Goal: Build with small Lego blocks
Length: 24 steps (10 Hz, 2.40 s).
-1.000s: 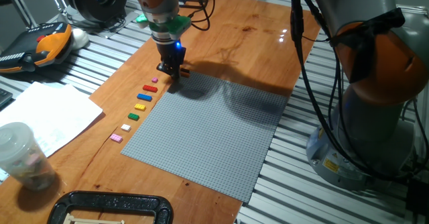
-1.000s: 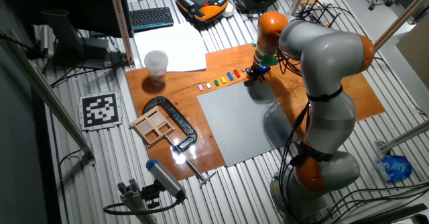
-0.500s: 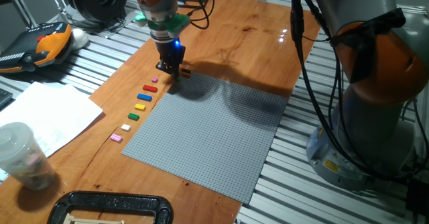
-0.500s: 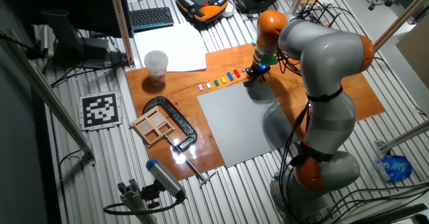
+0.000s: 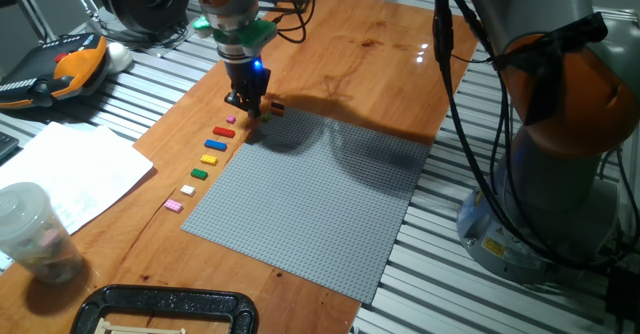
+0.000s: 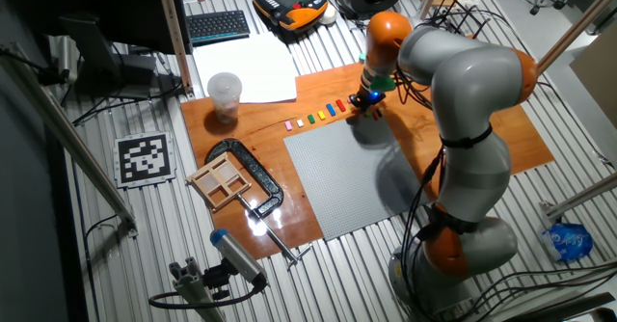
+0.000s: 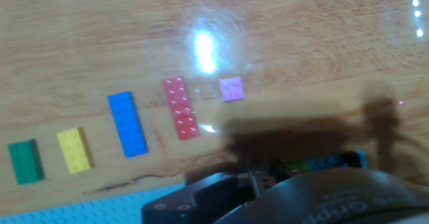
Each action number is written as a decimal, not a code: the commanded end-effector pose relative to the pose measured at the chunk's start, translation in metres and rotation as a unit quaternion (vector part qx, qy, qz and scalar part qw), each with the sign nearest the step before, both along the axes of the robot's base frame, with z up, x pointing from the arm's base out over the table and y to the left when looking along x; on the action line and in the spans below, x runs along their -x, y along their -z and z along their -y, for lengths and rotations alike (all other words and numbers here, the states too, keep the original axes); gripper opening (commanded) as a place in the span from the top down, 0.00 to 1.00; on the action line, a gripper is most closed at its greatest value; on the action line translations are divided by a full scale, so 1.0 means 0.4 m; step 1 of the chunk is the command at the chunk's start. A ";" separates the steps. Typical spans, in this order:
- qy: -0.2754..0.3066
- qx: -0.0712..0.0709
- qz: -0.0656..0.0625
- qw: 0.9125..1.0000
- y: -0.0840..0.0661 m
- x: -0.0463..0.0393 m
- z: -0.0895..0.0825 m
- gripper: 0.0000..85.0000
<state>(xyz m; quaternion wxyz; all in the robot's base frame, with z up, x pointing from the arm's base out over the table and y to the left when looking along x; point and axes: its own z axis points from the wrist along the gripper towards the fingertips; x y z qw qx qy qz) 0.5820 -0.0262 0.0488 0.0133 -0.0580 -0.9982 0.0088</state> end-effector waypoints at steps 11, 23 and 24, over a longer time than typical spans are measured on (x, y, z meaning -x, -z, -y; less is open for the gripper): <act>-0.018 -0.003 0.000 1.000 0.023 -0.040 -0.006 0.60; -0.035 0.005 0.008 0.999 0.018 -0.044 0.001 0.60; -0.032 0.006 0.009 0.999 0.018 -0.044 0.001 0.60</act>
